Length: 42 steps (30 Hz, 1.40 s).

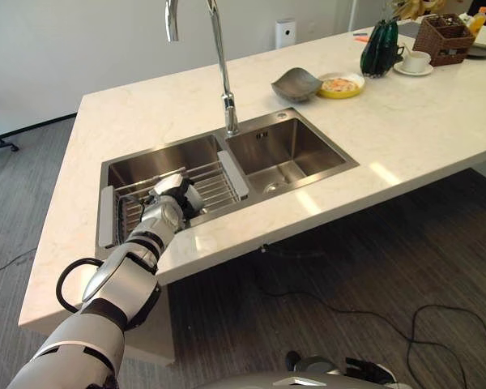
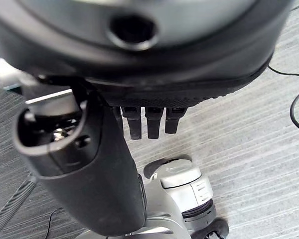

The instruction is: Place the dishes in the dishwasher.

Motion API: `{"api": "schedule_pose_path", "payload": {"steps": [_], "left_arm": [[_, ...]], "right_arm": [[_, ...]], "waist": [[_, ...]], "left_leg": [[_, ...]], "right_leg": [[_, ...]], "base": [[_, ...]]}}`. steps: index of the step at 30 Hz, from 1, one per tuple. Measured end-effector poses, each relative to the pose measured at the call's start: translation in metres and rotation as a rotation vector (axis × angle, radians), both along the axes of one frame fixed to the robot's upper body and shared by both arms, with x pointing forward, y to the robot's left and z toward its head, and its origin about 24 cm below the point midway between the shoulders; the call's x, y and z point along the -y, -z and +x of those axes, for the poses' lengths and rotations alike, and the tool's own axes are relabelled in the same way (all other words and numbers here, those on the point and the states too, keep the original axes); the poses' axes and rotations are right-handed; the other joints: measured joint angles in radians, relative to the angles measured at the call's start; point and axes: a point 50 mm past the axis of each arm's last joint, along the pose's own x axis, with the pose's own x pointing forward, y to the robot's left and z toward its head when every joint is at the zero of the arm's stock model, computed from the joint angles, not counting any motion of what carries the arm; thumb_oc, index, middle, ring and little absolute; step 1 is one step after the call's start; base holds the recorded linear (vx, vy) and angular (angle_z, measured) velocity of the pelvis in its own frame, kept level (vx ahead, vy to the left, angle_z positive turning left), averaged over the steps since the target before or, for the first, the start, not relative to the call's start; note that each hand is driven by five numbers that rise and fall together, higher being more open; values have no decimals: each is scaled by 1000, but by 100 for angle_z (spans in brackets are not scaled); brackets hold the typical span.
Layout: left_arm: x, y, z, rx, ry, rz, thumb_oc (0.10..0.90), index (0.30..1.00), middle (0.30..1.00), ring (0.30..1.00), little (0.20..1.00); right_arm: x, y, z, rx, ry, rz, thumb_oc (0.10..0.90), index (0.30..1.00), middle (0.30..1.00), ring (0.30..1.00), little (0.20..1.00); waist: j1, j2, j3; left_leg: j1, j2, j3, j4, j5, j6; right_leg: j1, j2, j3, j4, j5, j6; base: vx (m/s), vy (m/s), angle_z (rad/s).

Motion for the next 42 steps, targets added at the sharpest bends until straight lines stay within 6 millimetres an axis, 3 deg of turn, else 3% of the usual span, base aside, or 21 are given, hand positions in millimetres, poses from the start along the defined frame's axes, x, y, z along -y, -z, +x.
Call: {"api": "schedule_pose_path", "payload": {"steps": [14, 15, 22, 25, 29, 31, 32, 34, 37, 40, 41, 42], "left_arm": [[-21, 23, -18, -48, -236, -216, 800, 900, 900, 900, 900], [-26, 30, -24, -76, -266, -230, 400, 300, 300, 300, 300], [-33, 36, -30, -117, -260, -189, 400, 300, 300, 300, 300], [-25, 32, -25, -138, -182, -107, 400, 300, 300, 300, 300], [-10, 21, -14, -96, -59, 24, 400, 300, 300, 300, 300], [29, -2, 0, 50, 161, 88, 400, 300, 300, 300, 300], [41, -18, -3, 165, 232, 34, 400, 300, 300, 300, 300], [73, -45, -19, 381, 429, -61, 400, 300, 300, 300, 300], [92, -68, -47, 643, 488, -244, 400, 300, 300, 300, 300], [86, -76, -46, 737, 396, -317, 400, 300, 300, 300, 300], [79, -78, -44, 758, 354, -315, 400, 300, 300, 300, 300], [57, -93, -59, 860, 232, -430, 400, 300, 300, 300, 300]], "right_arm": [[1, 1, -1, -44, -4, -10, 800, 900, 900, 900, 900], [2, 1, -1, -54, -11, -14, 800, 900, 900, 900, 900], [5, 1, -3, -77, -28, -25, 800, 900, 900, 900, 900], [7, 1, -3, -88, -53, -40, 800, 900, 900, 900, 900], [7, 1, -2, -84, -57, -39, 800, 900, 900, 900, 900], [6, 1, -9, -68, -52, -35, 800, 900, 900, 900, 900], [3, -1, -6, -38, -59, -28, 800, 900, 900, 900, 900], [0, -2, -6, -2, -61, -19, 800, 900, 900, 900, 900], [-3, -2, -4, 33, -52, -9, 800, 900, 900, 900, 900], [-4, -3, 2, 45, -54, -11, 800, 900, 900, 900, 900], [-4, -3, 7, 60, -55, -16, 800, 900, 900, 900, 900], [-3, -5, 13, 87, -37, -37, 800, 900, 900, 900, 900]], "waist": [[5, 5, -30], [-2, 11, -45], [-10, 22, -62], [-2, 34, -71], [9, 28, -69], [31, 15, -53], [40, 10, -41], [66, -4, -24], [72, -19, -9], [70, -22, -5], [74, -18, -3], [65, -12, 1]], "left_leg": [[13, 2, -7, 0, -2, 0], [15, 3, -5, 0, -5, -1], [25, 5, -5, 0, -6, -2], [22, 6, -8, 0, -6, -2], [11, 9, -24, 0, -6, -2], [-7, 6, -57, 0, -2, -2], [-8, 5, -64, 0, 1, -3], [-11, 3, -74, 0, 2, -3], [-6, 2, -86, 0, 1, -4], [-9, 4, -88, -5, -5, -11], [-12, 5, -89, -5, -7, -12], [-22, 5, -86, -6, -7, -13]], "right_leg": [[21, -2, -6, -10, 0, -1], [25, 0, -6, -14, 0, -1], [35, 7, -3, -25, 1, -2], [37, 6, -10, -27, 3, -7], [36, 5, -29, -28, 2, -9], [34, -3, -58, -28, 1, -9], [35, -5, -65, -28, 0, -10], [41, -6, -75, -31, 0, -10], [53, -10, -87, -41, -3, -5], [49, -14, -89, -39, -5, -5], [50, -15, -91, -37, -4, -3], [43, -19, -103, -47, 0, 1]], "base": [[4, 2, 1], [0, 0, 0], [3, 5, -2], [0, 0, 0], [-46, -13, 14], [-35, -15, 37], [3, -18, 34], [5, -19, 16], [17, -2, 10], [23, -11, 5], [59, -23, -8], [70, -27, -3]]}}
